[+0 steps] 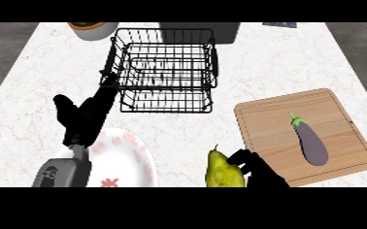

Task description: Pick the pear from the cutting board and place it in the tiered basket

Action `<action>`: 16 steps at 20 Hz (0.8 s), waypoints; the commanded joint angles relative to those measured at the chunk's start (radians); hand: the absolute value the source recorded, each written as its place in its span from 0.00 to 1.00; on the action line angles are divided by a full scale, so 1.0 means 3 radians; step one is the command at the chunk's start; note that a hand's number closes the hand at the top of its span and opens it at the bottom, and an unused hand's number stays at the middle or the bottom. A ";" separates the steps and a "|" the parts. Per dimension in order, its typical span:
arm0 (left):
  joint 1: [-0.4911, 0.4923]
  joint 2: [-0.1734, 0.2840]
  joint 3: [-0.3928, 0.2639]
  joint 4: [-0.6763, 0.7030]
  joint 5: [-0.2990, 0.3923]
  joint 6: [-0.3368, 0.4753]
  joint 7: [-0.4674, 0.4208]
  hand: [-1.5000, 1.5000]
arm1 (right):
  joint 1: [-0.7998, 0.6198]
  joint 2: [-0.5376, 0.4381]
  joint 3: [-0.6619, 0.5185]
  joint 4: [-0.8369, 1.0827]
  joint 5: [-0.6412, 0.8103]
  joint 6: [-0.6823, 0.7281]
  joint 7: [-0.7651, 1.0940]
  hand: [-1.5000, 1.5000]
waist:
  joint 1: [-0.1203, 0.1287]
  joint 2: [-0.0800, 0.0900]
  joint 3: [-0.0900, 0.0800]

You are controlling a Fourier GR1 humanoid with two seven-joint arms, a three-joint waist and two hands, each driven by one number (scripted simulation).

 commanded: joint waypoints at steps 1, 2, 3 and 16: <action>0.0004 0.0059 0.0018 -0.0023 0.0051 -0.0099 -0.0005 0.50 | -0.0048 0.0075 0.0521 -0.0781 0.0629 0.0305 0.0487 1.00 | 0.0007 0.0002 0.0002; -0.0005 0.0057 0.0014 0.0018 0.0039 -0.0102 -0.0029 0.50 | -0.0144 0.0073 0.0526 -0.0926 0.0627 0.0412 0.0459 1.00 | -0.0001 0.0000 0.0001; 0.0030 0.0030 0.0004 -0.0072 0.0071 -0.0091 0.0027 0.50 | -0.0292 0.0071 0.0487 -0.0956 0.0650 0.0529 0.0464 1.00 | 0.0036 0.0004 0.0003; -0.0082 -0.0093 -0.0135 -0.0059 -0.0021 -0.0030 0.0084 0.50 | -0.1551 0.0065 0.0340 -0.1132 0.0572 0.1511 0.0923 1.00 | 0.0141 0.0038 -0.0006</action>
